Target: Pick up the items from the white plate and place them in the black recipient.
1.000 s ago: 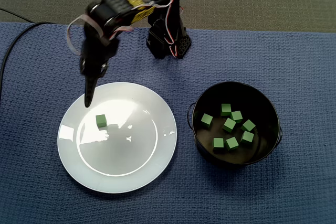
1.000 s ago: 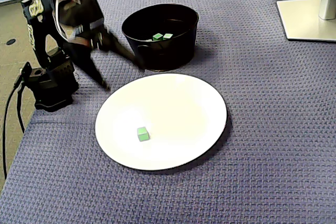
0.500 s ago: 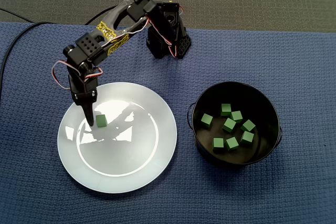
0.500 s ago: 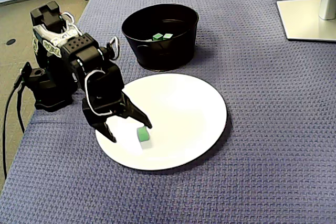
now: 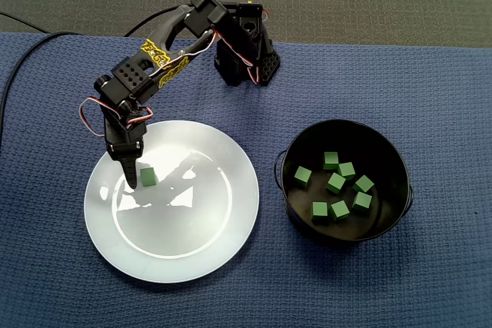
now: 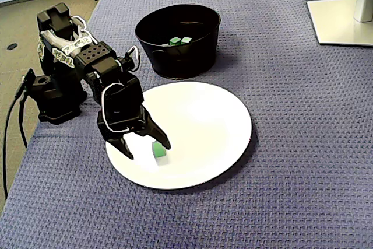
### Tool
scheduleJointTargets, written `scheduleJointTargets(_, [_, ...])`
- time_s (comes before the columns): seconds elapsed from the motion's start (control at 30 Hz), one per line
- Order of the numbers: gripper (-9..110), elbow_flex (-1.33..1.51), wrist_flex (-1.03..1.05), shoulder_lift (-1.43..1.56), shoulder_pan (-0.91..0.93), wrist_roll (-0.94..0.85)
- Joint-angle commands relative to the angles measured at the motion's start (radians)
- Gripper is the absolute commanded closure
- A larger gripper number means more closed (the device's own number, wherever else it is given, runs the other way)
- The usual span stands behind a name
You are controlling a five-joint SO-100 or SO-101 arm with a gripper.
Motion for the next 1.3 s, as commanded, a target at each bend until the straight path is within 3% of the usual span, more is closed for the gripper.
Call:
scheduleJointTargets(0.0, [73,-0.021,-0.005,0.012,-0.028,0.026])
scheduleJointTargets(0.53, [76,0.083,-0.072,-0.002,-0.075,0.028])
scheduleJointTargets(0.67, [83,0.081,-0.078,-0.006,-0.075,0.032])
scheduleJointTargets(0.8, [102,0.081,-0.091,-0.008,-0.075,0.046])
scheduleJointTargets(1.03, [102,0.083,-0.100,0.014,-0.067,0.066])
scheduleJointTargets(1.27, [102,-0.170,0.130,0.281,-0.005,0.261])
